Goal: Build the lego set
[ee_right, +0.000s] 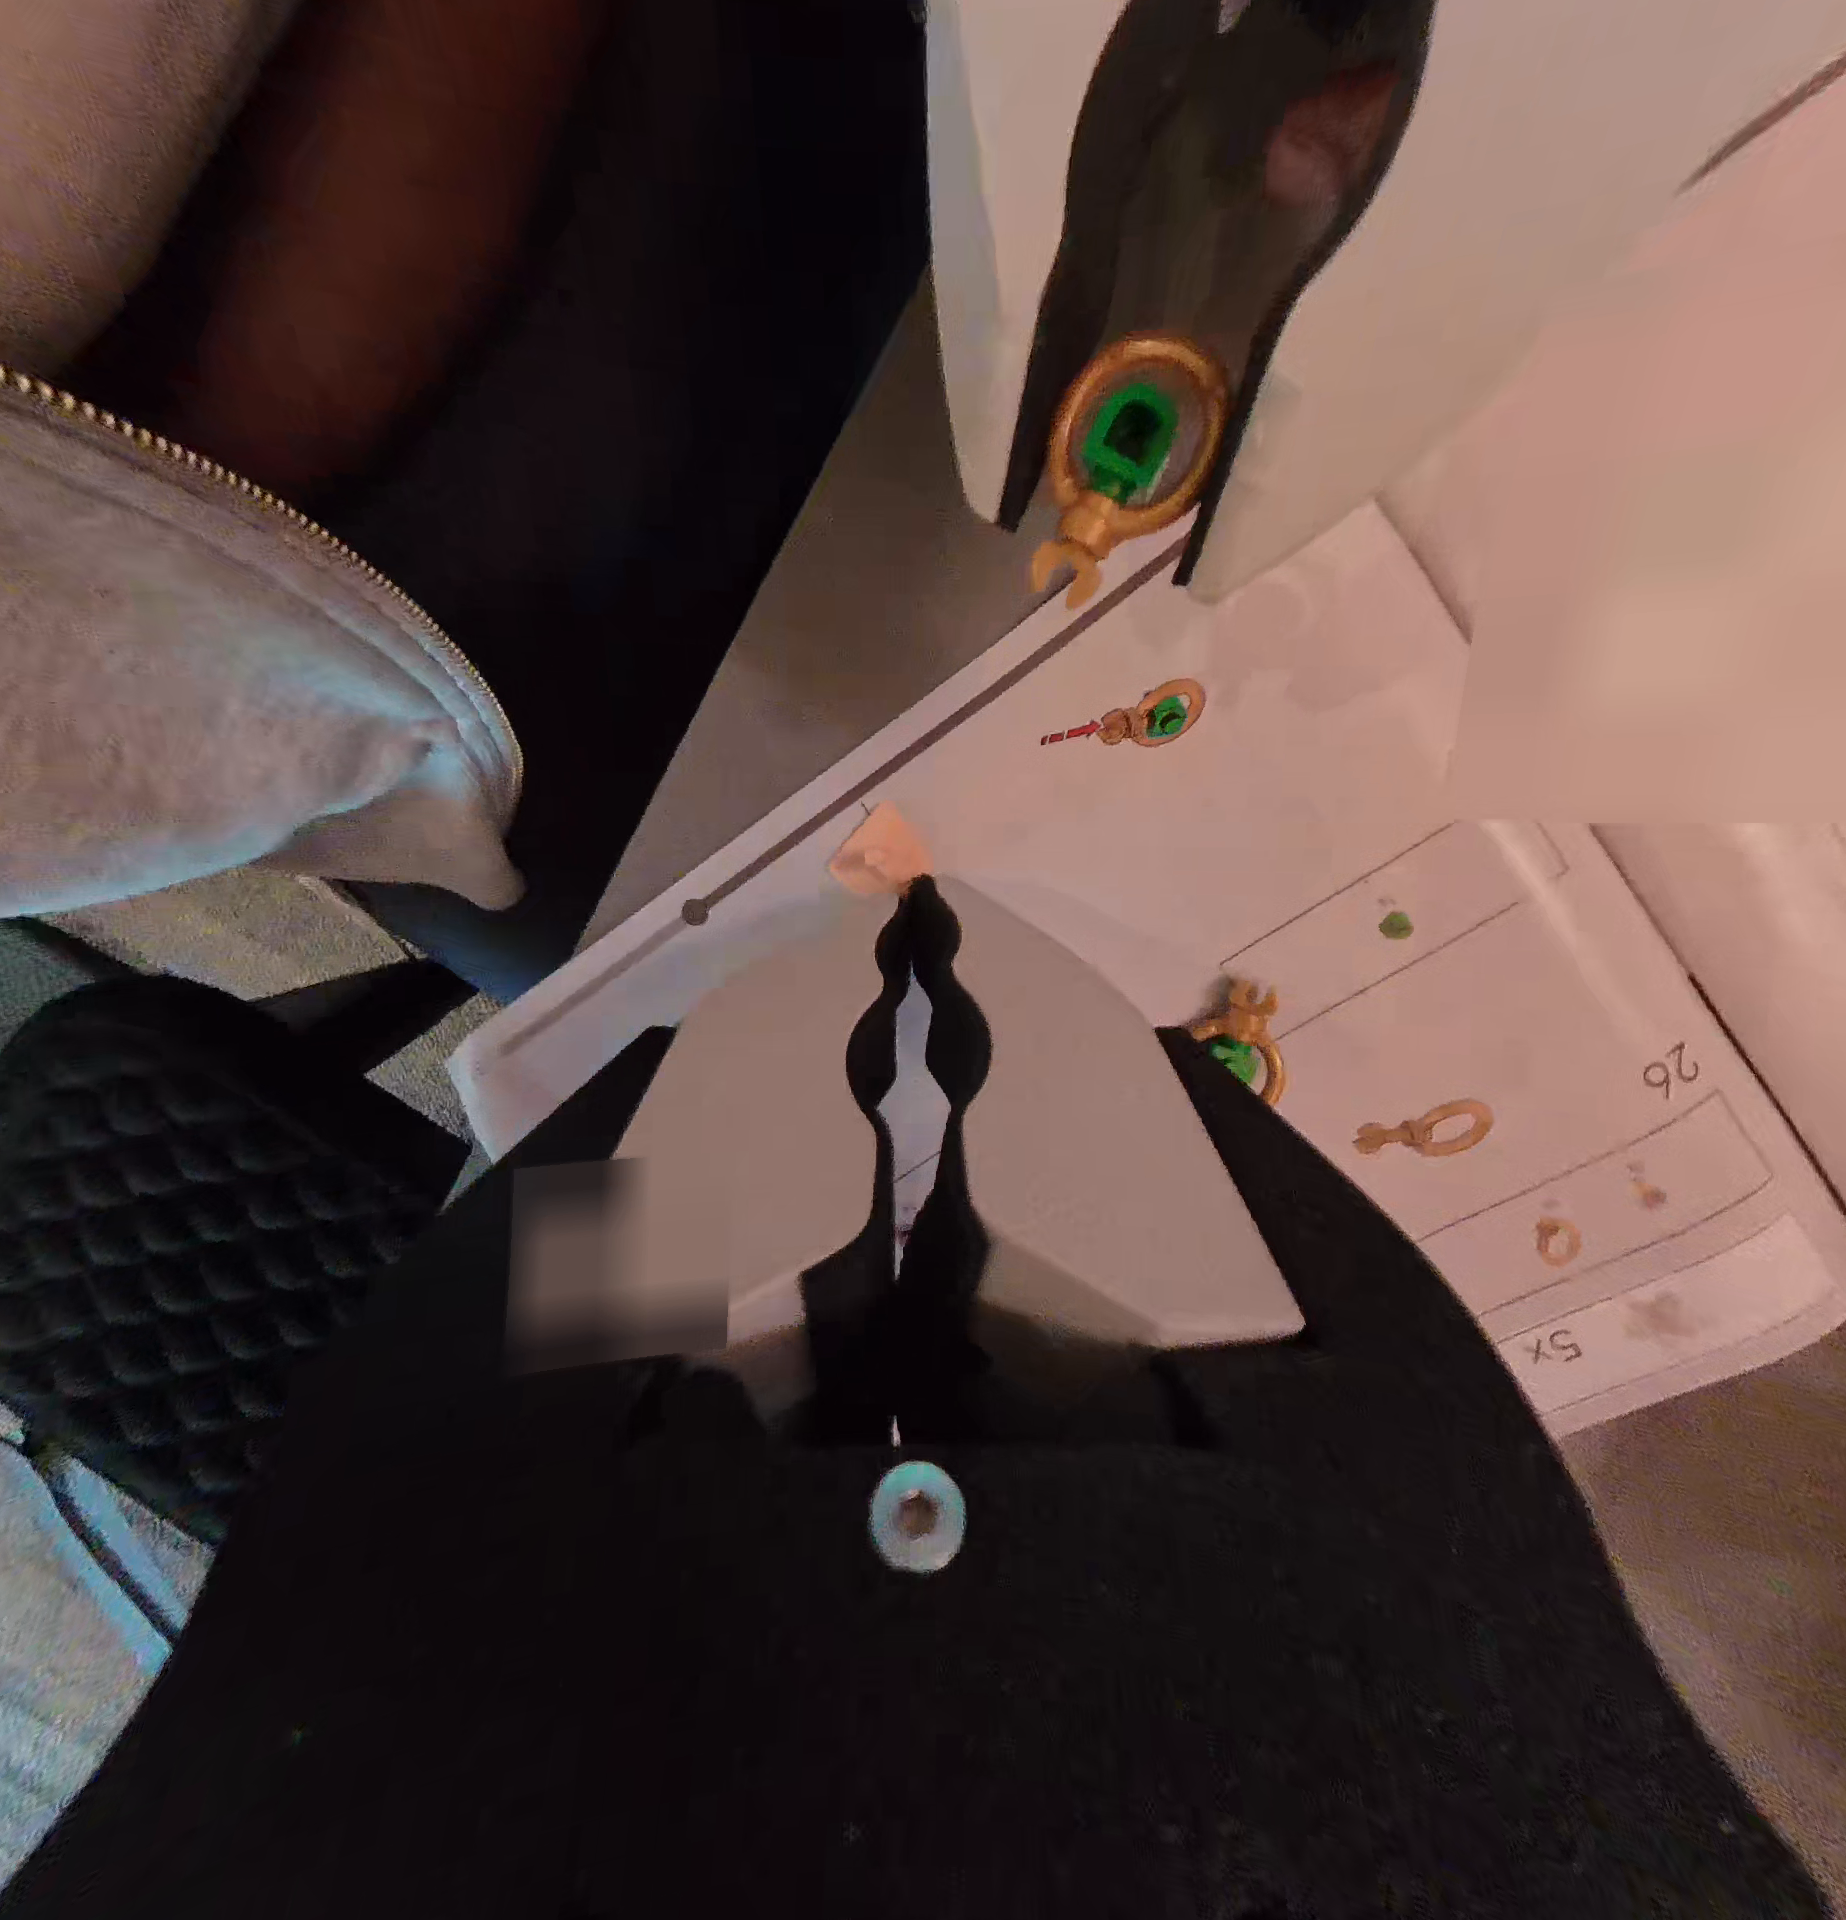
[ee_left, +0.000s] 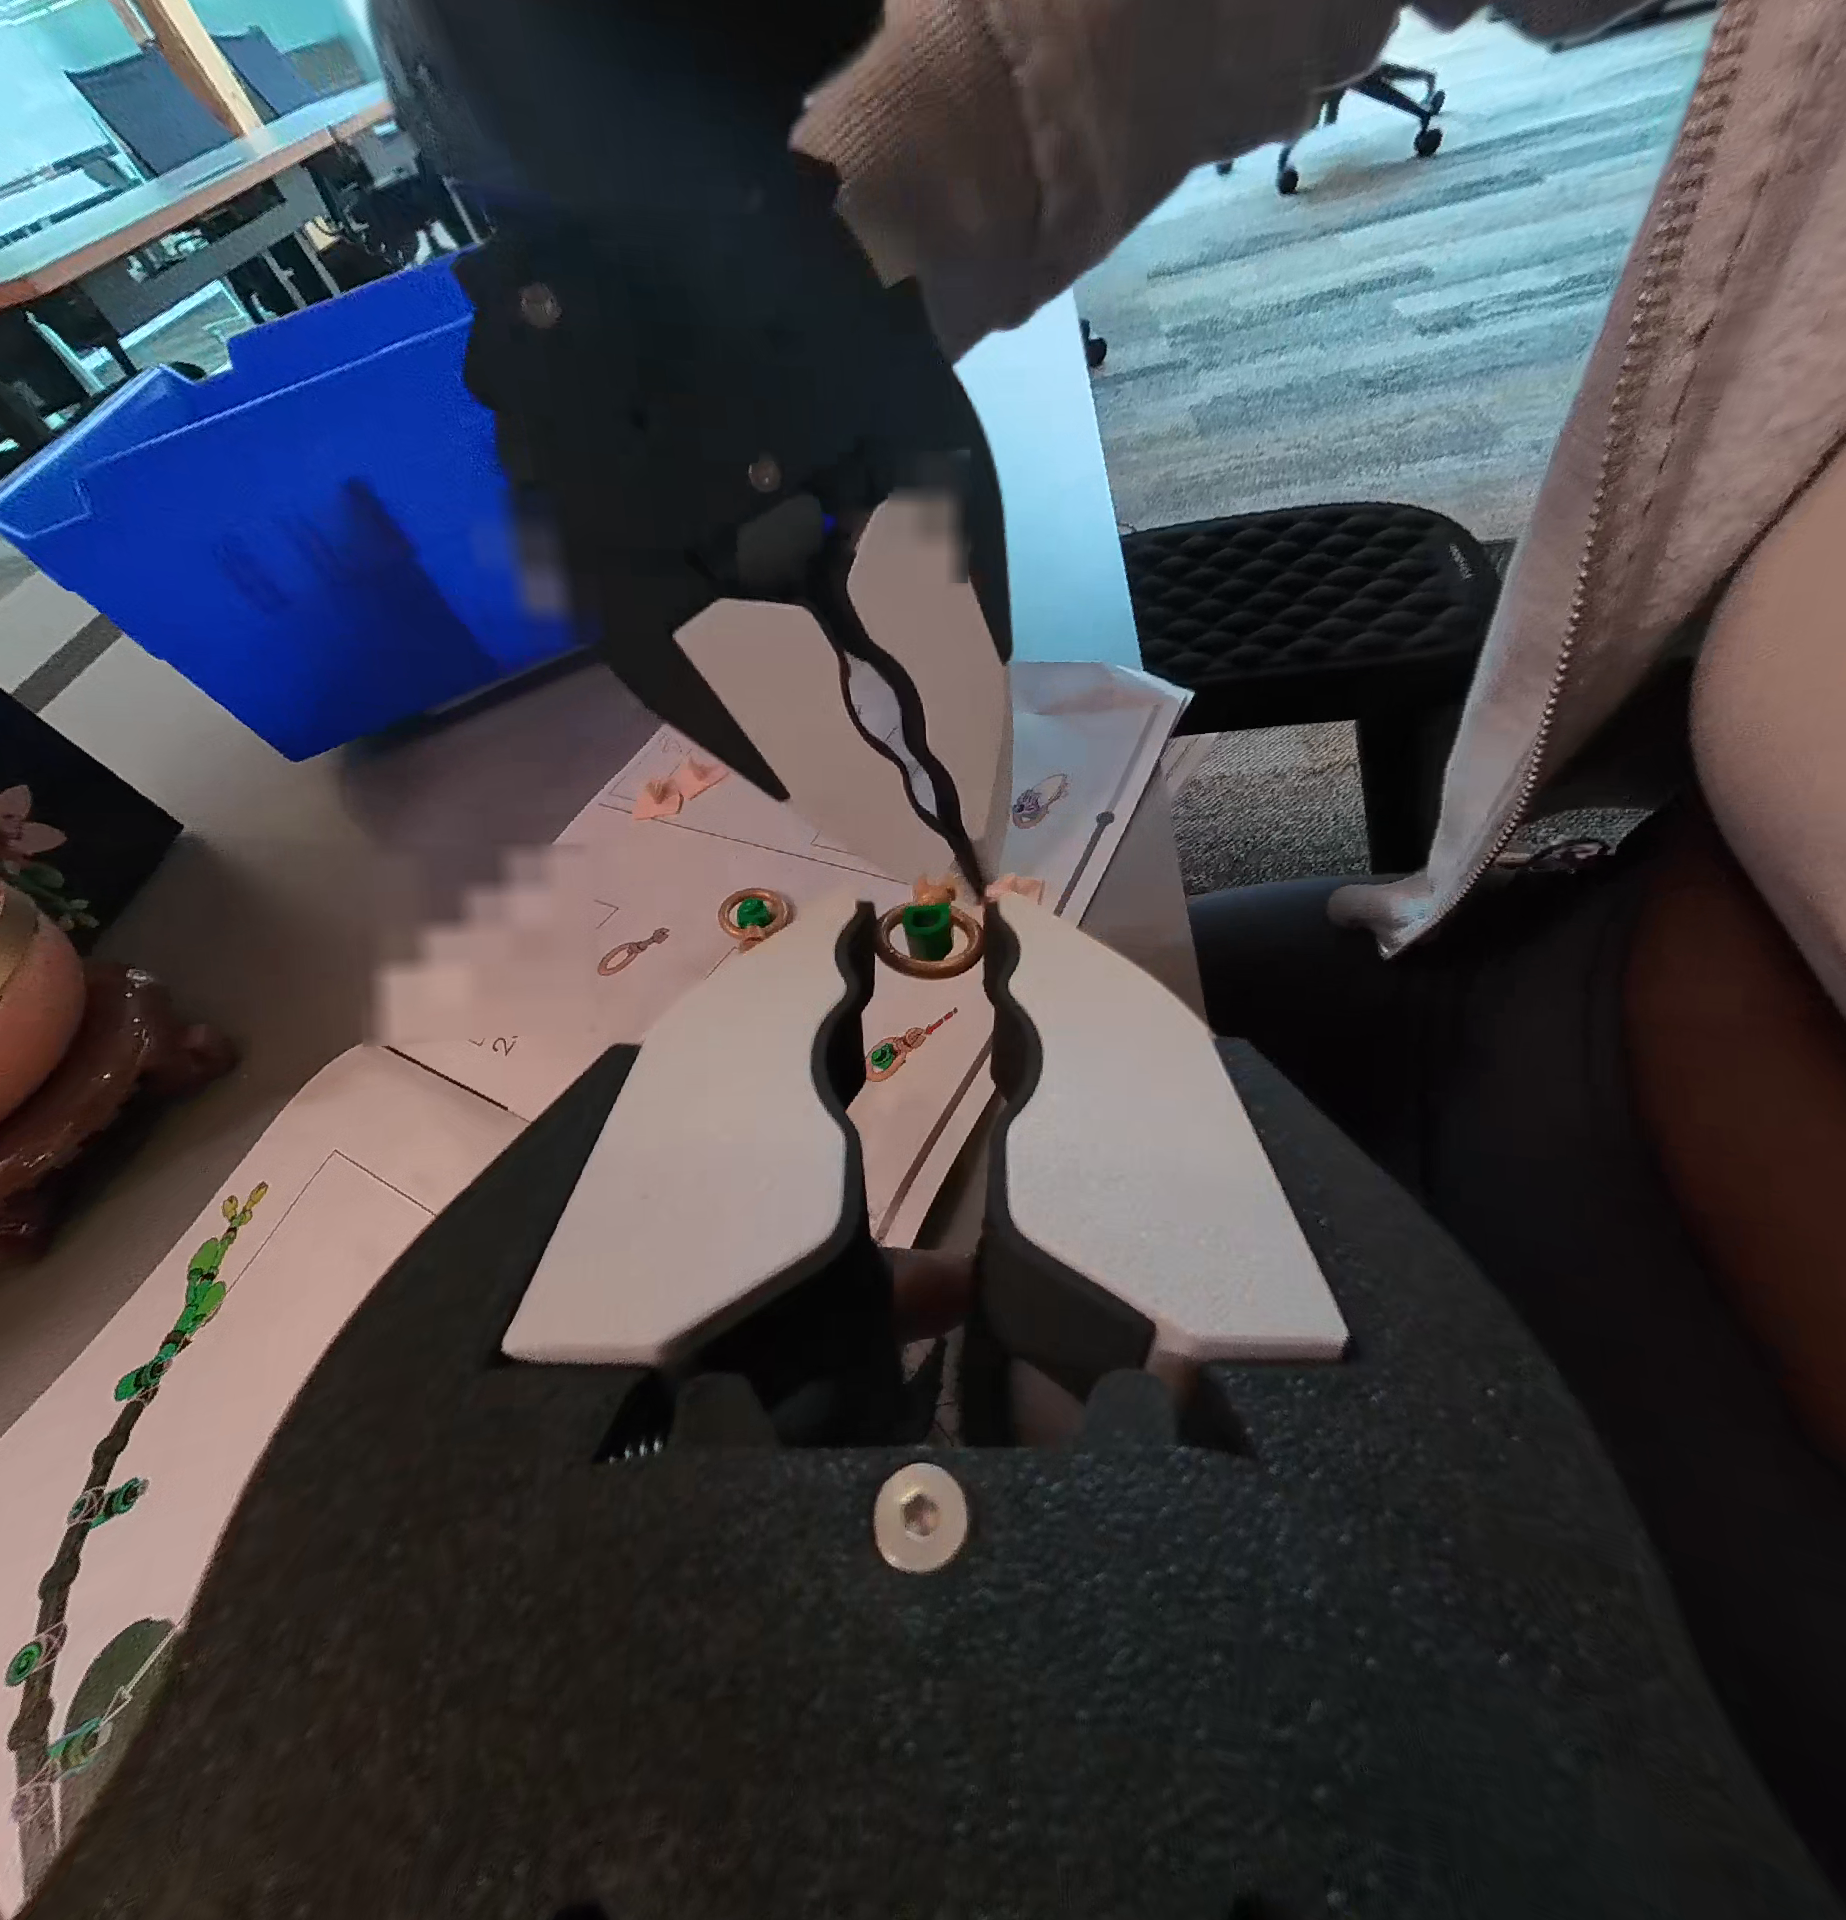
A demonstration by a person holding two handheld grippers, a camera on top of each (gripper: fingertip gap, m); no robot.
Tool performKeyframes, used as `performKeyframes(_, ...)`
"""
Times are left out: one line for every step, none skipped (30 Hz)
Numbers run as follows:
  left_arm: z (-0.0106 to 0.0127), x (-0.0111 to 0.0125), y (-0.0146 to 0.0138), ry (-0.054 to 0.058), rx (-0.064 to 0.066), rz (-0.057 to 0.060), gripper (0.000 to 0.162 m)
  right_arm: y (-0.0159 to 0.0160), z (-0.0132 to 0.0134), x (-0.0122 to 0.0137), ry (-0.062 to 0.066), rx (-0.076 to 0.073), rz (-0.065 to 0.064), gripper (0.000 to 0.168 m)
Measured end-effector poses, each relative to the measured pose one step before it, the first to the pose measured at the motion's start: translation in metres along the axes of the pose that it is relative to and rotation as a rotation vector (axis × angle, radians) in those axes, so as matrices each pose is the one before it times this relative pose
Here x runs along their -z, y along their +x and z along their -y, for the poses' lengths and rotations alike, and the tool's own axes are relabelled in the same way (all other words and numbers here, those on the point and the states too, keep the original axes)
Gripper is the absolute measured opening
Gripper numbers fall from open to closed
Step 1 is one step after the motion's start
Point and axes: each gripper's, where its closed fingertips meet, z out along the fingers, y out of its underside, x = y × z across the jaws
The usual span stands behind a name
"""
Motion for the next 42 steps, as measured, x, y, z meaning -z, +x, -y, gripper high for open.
performKeyframes(-0.00102, -0.00093, 0.00126, -0.0097, -0.0092, -0.003, 0.019, -0.00153, 0.00018, 0.00107, 0.0178, -0.0182, -0.0343, 0.0)
performKeyframes(-0.00073, -0.00105, 0.00105, -0.008, -0.0075, -0.0023, 0.019, 0.00137, 0.00142, 0.00252, 0.0254, -0.0108, -0.0499, 0.0)
performKeyframes(-0.00044, -0.00098, 0.00078, -0.006, -0.0042, -0.0023, 0.019, -0.00109, 0.00257, 0.00361, 0.03, 0.0007, -0.0257, 0.004)
performKeyframes(-0.00005, -0.00086, 0.00091, -0.0035, -0.0024, -0.0038, 0.019, -0.00144, 0.00242, 0.00345, 0.0216, 0.0094, -0.0123, 0.006)
performKeyframes(0.00043, -0.00088, 0.00092, 0.0002, -0.002, -0.0039, 0.019, -0.00181, 0.00273, 0.00255, 0.0151, 0.0182, -0.0021, 0.008)
performKeyframes(0.00079, -0.00073, 0.00099, 0.0033, -0.0024, -0.0047, 0.019, -0.00284, 0.00241, 0.00163, 0.0055, 0.0317, 0.0073, 0.01)
performKeyframes(0.00099, -0.00047, 0.00075, 0.0049, -0.0022, -0.0046, 0.019, -0.00084, 0.00113, -0.00045, -0.0095, 0.0418, 0.0081, 0.011)
performKeyframes(0.00113, -0.00008, 0.00056, 0.0046, -0.0007, -0.0023, 0.019, -0.00088, -0.00026, -0.00057, -0.0229, 0.0473, 0.0129, 0.013)
performKeyframes(0.00106, 0.00013, 0.00012, 0.003, 0.0005, 0.0004, 0.019, 0.00173, -0.00058, -0.00161, -0.0242, 0.0411, 0.0122, 0.013)
performKeyframes(0.00092, 0.00021, -0.00021, 0.0019, 0.0007, 0.003, 0.019, -0.00012, -0.00075, -0.00126, -0.0208, 0.0334, 0.0282, 0.013)
performKeyframes(0.00069, 0.00027, -0.00024, 0.0014, 0.0002, 0.0047, 0.019, 0.00104, -0.00087, -0.0019, -0.0207, 0.023, 0.0311, 0.013)
performKeyframes(0.00062, 0.00071, -0.00016, 0.0013, 0.0003, 0.0048, 0.019, 0.00003, -0.00117, -0.00122, -0.0191, 0.0181, 0.0339, 0.012)
performKeyframes(0.00039, 0.00088, 0.00011, 0.0015, 0.0009, 0.004, 0.019, 0.00014, -0.00038, -0.00143, -0.0135, 0.0147, 0.0327, 0.012)
performKeyframes(0.00041, 0.00081, 0.00018, 0.0017, 0.002, 0.0033, 0.019, -0.00053, -0.0009, -0.00093, -0.0125, 0.0127, 0.0273, 0.011)
performKeyframes(0.00003, 0.00082, 0.00018, 0.0015, 0.0026, 0.0028, 0.019, 0.00062, -0.0012, -0.00114, -0.0159, 0.0099, 0.0173, 0.011)
performKeyframes(-0.00017, 0.00076, 0.00025, 0.0013, 0.002, 0.0023, 0.019, 0.0008, -0.0018, -0.00064, -0.0139, 0.0081, 0.0072, 0.01)
performKeyframes(-0.00033, 0.00041, 0.00002, 0.0011, 0.0014, 0.0018, 0.019, 0.00128, 0.00042, -0.00071, -0.0004, 0.0042, 0.0037, 0.01)
performKeyframes(-0.00033, 0.00033, -0.00014, 0.0005, 0.0014, 0.001, 0.019, 0.00071, 0.00147, -0.00052, 0.0077, 0.0011, 0.0038, 0.009)
performKeyframes(-0.00035, 0.00012, -0.00023, 0.0, 0.0012, 0.0, 0.019, 0.00043, 0.00144, -0.00071, 0.0061, 0.0, 0.0016, 0.008)
performKeyframes(-0.00017, 0.00036, -0.00022, 0.0006, 0.0013, -0.0005, 0.019, -0.0003, 0.00001, -0.00108, -0.0011, 0.0011, 0.0025, 0.007)
performKeyframes(-0.00012, 0.00049, -0.00005, 0.0014, 0.0021, -0.0005, 0.019, -0.00045, -0.00078, -0.00115, -0.0033, -0.001, -0.0023, 0.006)
performKeyframes(-0.0001, 0.00048, -0.00009, 0.0015, 0.0019, -0.0003, 0.019, -0.00084, -0.0016, -0.00151, -0.0055, -0.004, 0.0029, 0.005)
performKeyframes(-0.00031, 0.00021, -0.00043, 0.0009, 0.0012, 0.0007, 0.019, -0.00057, -0.00067, -0.00096, 0.004, -0.0094, 0.0019, 0.004)
performKeyframes(-0.00035, 0.00026, -0.00024, 0.0007, 0.0005, 0.0024, 0.019, -0.00065, 0.00036, 0.00046, 0.0107, -0.0131, 0.001, 0.003)
performKeyframes(-0.0002, 0.00021, -0.00064, 0.0012, 0.0, 0.0044, 0.019, -0.00011, -0.00026, -0.00018, 0.0066, -0.0193, -0.007, 0.003)
performKeyframes(-0.00025, 0.0, -0.00092, 0.0008, 0.0002, 0.0069, 0.019, -0.00085, 0.00105, 0.00022, 0.0147, -0.0312, -0.0144, 0.002)
performKeyframes(-0.00026, -0.0001, -0.001, -0.0022, -0.001, 0.0085, 0.019, 0.00034, 0.00071, -0.00023, 0.0185, -0.0453, -0.0156, 0.002)
performKeyframes(-0.0009, -0.00023, -0.00047, -0.008, -0.0041, 0.0094, 0.019, 0.0002, 0.00117, -0.00023, 0.0235, -0.0571, -0.0237, 0.002)
performKeyframes(-0.00103, -0.00028, -0.0001, -0.0125, -0.0051, 0.011, 0.019, 0.00049, 0.00055, 0.00007, 0.0225, -0.0671, -0.0278, 0.002)
performKeyframes(-0.0011, -0.00068, -0.00018, -0.0115, -0.0018, 0.0097, 0.019, 0.00099, -0.00033, 0.00049, 0.0209, -0.0683, -0.0342, 0.002)
performKeyframes(-0.00062, -0.0009, 0.00084, -0.0069, 0.0036, 0.0024, 0.019, 0.00262, -0.00078, 0.00138, 0.0207, -0.0669, -0.0478, 0.002)
performKeyframes(-0.00037, -0.00128, 0.00124, -0.0061, 0.0084, -0.0009, 0.019, 0.00257, 0.00007, 0.00163, 0.0292, -0.069, -0.0456, 0.002)
performKeyframes(-0.00027, -0.00124, 0.00027, -0.0092, 0.0093, 0.0064, 0.019, 0.00219, 0.0007, 0.00148, 0.0323, -0.0785, -0.0396, 0.002)
performKeyframes(-0.00021, -0.00165, -0.00047, -0.0107, 0.0123, 0.0113, 0.019, 0.00183, 0.00117, 0.00104, 0.0334, -0.0786, -0.0364, 0.002)
performKeyframes(-0.00069, -0.00185, -0.00026, -0.0153, 0.0188, 0.0091, 0.019, 0.00099, 0.00169, 0.00068, 0.0366, -0.0698, -0.0304, 0.002)
performKeyframes(-0.00175, -0.00201, -0.0007, -0.0242, 0.0237, 0.012, 0.019, 0.0004, 0.00205, 0.00075, 0.0401, -0.0571, -0.0277, 0.002)
performKeyframes(-0.00191, -0.00193, -0.00083, -0.0231, 0.0205, 0.0115, 0.019, -0.00111, 0.00313, 0.00109, 0.0485, -0.0478, -0.0138, 0.002)
performKeyframes(-0.00059, -0.00135, 0.00048, -0.0106, 0.0091, 0.0036, 0.019, -0.0028, 0.00392, 0.00146, 0.0515, -0.0343, 0.0009, 0.002)
performKeyframes(0.00066, -0.00068, 0.00081, 0.0003, 0.0036, 0.0018, 0.019, -0.00261, 0.00392, 0.00172, 0.0492, -0.0174, -0.0002, 0.002)
performKeyframes(0.00193, -0.00014, 0.00064, 0.0099, 0.0057, 0.0027, 0.019, -0.00125, 0.00205, 0.00165, 0.0286, -0.0082, -0.0097, 0.002)
performKeyframes(0.00269, 0.00015, 0.00092, 0.0155, 0.0089, -0.001, 0.019, 0.00035, -0.00038, 0.00118, 0.0086, 0.0001, -0.016, 0.002)
performKeyframes(0.00216, 0.00011, 0.00094, 0.0106, 0.0108, -0.0036, 0.019, 0.00086, -0.00042, 0.00135, 0.0073, 0.0044, -0.0182, 0.001)
